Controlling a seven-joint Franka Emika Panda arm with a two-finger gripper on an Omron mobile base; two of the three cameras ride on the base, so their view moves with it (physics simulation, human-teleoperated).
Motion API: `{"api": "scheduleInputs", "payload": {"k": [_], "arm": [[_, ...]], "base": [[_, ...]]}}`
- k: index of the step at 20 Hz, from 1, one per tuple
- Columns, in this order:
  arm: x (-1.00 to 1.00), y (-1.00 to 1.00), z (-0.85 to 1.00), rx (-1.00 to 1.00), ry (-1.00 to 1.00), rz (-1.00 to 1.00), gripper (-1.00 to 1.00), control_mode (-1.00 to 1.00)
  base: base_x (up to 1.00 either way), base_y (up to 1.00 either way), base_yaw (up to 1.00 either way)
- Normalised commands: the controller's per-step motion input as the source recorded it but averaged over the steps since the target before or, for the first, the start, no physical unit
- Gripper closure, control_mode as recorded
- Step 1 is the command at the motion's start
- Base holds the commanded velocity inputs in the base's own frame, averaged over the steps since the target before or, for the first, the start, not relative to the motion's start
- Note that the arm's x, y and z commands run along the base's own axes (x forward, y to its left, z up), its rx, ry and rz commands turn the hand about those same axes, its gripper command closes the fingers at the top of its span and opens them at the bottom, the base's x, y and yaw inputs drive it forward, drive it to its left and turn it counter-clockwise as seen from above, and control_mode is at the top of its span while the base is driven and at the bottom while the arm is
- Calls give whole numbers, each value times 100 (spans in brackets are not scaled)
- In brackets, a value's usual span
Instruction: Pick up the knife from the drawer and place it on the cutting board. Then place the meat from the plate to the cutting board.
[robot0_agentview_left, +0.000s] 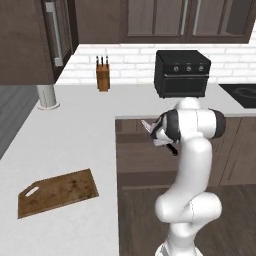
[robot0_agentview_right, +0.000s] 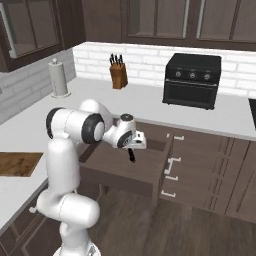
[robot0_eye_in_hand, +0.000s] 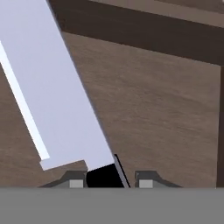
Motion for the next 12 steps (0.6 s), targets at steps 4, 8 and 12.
{"api": "scheduleInputs", "payload": {"k": [4, 8, 12], "arm": [[-100, -47, 100, 0, -40, 0, 100, -100], [-100, 4, 100, 0, -42, 12, 100, -100], [-96, 45, 100, -9, -31, 28, 100, -100]], "base": [[0, 0, 0], [0, 0, 0], [0, 0, 0]]}}
